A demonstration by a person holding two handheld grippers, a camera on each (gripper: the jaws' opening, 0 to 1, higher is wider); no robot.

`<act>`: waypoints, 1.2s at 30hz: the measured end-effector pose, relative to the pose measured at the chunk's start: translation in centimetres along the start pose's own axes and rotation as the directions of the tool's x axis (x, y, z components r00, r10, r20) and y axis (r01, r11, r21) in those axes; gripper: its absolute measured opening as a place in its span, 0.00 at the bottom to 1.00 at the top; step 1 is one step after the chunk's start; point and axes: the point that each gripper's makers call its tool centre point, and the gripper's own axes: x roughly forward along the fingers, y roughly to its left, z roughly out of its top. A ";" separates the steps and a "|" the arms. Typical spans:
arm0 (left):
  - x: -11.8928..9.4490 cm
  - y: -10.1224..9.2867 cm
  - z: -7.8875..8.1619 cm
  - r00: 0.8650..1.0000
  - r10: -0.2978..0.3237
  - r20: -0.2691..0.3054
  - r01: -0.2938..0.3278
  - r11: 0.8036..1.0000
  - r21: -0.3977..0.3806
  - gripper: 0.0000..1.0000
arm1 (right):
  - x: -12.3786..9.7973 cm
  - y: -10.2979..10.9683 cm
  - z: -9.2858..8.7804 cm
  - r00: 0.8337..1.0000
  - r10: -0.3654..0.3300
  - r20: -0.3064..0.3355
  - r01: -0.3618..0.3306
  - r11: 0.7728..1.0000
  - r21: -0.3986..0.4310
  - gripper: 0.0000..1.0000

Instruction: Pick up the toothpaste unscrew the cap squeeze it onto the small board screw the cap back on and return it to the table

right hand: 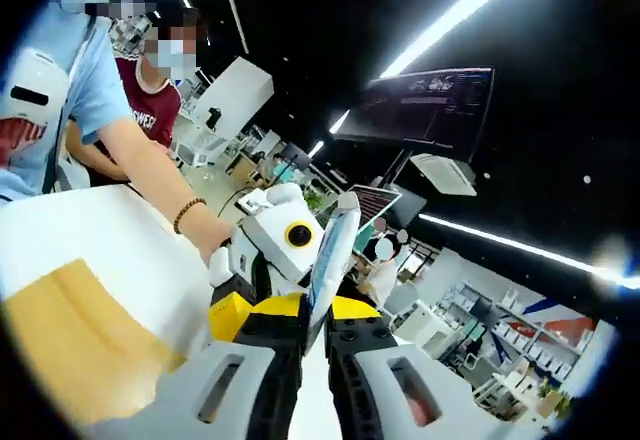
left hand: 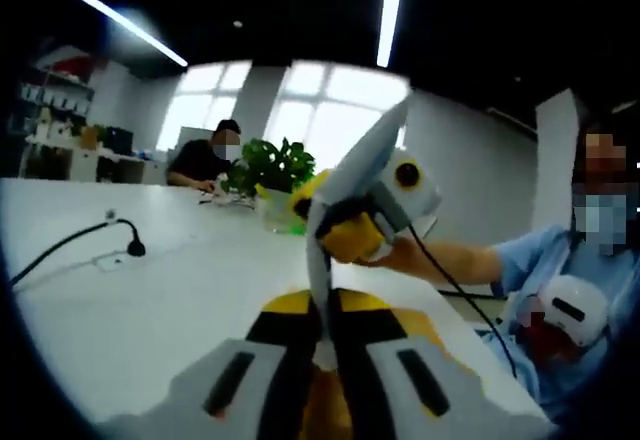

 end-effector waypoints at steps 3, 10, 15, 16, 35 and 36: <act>0.0 0.4 0.0 1.000 0.018 -0.001 -0.018 1.000 0.014 0.05 | 0.0 -0.3 -0.3 0.999 -0.034 -0.027 0.031 0.996 -0.086 0.04; -0.4 1.0 0.2 0.999 0.036 0.004 -0.036 0.999 -0.032 0.05 | 0.2 -0.6 -0.7 0.994 -0.095 -0.057 0.081 0.974 -0.213 0.03; -0.6 1.0 -0.2 0.998 0.054 -0.031 -0.053 0.997 0.053 0.06 | -0.1 -0.7 -1.2 0.996 -0.079 -0.030 0.079 0.997 -0.001 0.05; -0.6 0.9 -0.3 0.998 0.060 -0.034 -0.057 0.996 0.072 0.06 | -0.2 -0.7 -1.1 0.997 -0.071 -0.019 0.072 0.996 0.057 0.05; -0.3 -0.4 0.3 1.000 0.014 -0.010 -0.013 0.993 0.121 0.05 | -0.2 1.6 -0.7 0.991 0.079 0.111 -0.132 0.758 0.639 0.09; -0.2 -0.4 0.3 1.000 0.013 -0.011 -0.012 0.992 0.123 0.05 | -0.2 1.7 -0.6 0.991 0.078 0.112 -0.131 0.760 0.636 0.09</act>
